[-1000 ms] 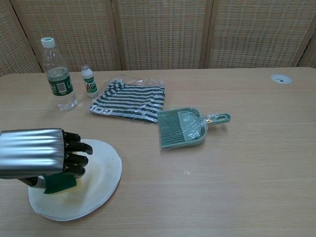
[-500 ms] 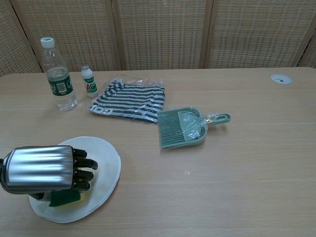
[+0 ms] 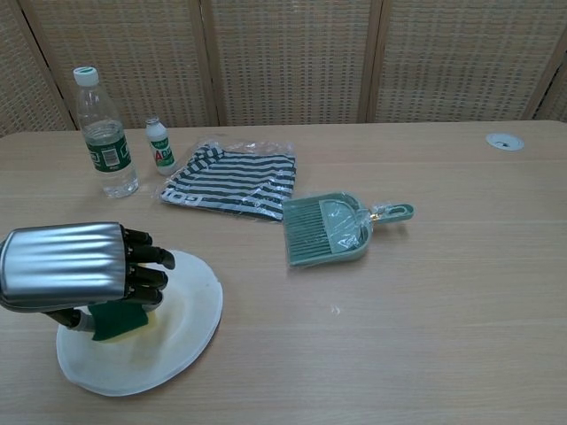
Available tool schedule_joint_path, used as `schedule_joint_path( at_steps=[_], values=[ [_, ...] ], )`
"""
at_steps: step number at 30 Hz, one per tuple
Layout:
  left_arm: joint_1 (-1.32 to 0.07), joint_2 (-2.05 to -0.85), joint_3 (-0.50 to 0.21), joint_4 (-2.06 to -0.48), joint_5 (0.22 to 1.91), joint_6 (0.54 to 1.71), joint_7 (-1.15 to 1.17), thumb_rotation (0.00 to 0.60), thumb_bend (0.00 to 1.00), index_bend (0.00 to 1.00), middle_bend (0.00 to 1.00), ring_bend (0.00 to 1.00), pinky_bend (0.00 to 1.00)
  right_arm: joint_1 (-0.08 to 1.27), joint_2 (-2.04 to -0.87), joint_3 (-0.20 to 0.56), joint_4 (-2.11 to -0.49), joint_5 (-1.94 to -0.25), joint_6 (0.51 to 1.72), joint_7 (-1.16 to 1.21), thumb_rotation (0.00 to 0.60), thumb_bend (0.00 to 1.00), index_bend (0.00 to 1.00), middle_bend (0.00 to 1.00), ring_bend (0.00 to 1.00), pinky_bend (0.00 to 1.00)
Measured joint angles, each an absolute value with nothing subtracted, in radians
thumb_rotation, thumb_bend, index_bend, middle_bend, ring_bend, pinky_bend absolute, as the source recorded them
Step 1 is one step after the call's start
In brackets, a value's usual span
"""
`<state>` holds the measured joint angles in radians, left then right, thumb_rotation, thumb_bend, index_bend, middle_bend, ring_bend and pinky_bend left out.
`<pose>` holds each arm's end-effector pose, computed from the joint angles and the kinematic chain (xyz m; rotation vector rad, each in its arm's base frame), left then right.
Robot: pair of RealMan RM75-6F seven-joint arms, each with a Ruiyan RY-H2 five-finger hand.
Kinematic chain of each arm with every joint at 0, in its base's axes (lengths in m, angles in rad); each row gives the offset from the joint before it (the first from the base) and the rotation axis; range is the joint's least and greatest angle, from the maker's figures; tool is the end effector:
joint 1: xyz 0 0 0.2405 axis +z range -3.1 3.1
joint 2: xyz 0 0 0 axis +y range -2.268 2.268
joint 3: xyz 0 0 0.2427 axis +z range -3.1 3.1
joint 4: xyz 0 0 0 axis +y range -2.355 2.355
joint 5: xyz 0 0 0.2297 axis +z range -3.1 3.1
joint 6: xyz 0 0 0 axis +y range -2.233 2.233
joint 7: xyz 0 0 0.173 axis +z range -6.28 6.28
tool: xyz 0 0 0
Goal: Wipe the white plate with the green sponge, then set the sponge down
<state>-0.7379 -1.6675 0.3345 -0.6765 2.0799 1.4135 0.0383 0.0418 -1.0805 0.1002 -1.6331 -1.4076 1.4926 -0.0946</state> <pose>-0.2241 0.2941 -0.0582 -2.5561 0.2816 -0.8856 -0.3236 -0.2075 0.1612 1.2862 -0.8431 0.7838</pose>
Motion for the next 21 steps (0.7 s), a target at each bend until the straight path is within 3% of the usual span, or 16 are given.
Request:
schedule_joint_path(
  at_steps=[10,21],
  values=[
    [-0.727,-1.720,0.357,-0.638,2.065,1.321,0.006,0.600,0.35,0.60,0.45,0.26,0.44,0.047,-1.081,0.104,-1.628,-1.395,1.480,-0.094,0.600,0.00,0.00,0.00,0.00,0.00],
    [-0.716,-1.733,0.355,-0.603,2.052,1.366,-0.048,0.600,0.35,0.60,0.45,0.26,0.44,0.046,-1.083,0.103,-1.628,-1.397,1.483,-0.098,0.600,0.00,0.00,0.00,0.00,0.00]
  ],
)
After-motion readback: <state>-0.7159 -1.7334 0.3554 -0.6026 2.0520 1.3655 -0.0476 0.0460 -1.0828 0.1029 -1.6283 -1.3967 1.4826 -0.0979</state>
